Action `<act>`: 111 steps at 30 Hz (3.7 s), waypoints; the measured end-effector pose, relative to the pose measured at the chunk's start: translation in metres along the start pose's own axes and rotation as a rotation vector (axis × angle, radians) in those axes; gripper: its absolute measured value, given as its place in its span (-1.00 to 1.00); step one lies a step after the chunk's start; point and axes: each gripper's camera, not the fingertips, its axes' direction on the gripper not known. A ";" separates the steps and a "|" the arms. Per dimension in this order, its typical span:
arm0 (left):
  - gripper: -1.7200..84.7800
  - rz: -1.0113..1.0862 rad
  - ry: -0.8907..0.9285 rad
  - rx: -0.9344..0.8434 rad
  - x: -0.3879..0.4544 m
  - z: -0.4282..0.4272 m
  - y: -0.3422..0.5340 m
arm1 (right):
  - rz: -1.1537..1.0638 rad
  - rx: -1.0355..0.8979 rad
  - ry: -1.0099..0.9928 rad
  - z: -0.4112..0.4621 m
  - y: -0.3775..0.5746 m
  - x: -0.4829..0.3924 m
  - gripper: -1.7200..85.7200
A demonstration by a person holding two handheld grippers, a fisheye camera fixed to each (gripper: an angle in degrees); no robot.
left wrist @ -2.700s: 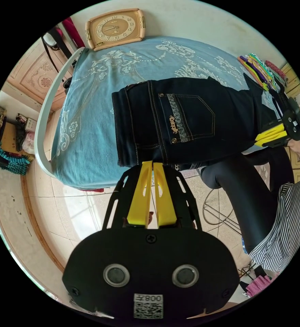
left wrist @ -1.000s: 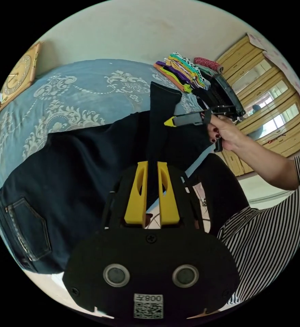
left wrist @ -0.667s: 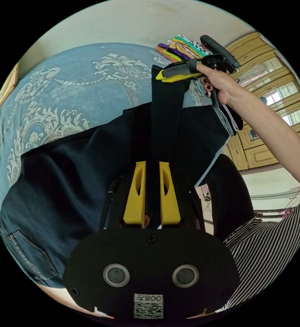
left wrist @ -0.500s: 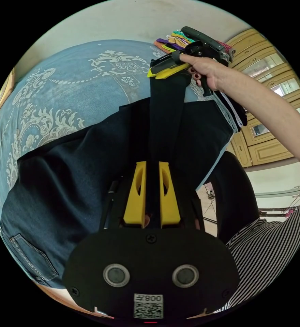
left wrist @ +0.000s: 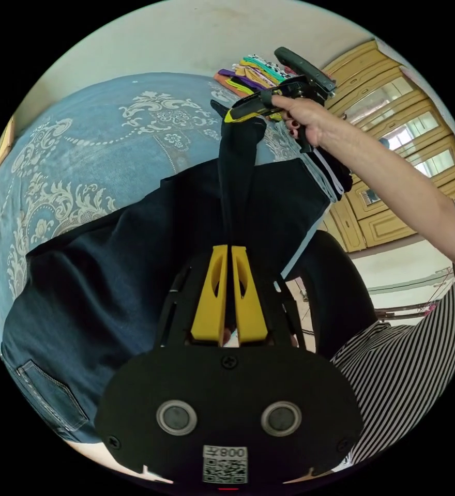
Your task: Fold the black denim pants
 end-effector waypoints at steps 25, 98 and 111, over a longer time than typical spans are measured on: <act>-0.94 0.378 -0.267 -0.333 0.247 -0.134 -0.190 | 0.317 0.234 -0.370 -0.008 0.392 0.261 -0.96; -0.95 0.497 -0.040 -0.251 0.498 -0.276 -0.752 | 0.324 0.439 -0.314 -0.073 0.644 0.460 -0.96; -0.95 0.557 -0.221 -0.339 0.507 -0.182 -0.735 | 0.404 0.347 -0.268 -0.060 0.607 0.437 -0.96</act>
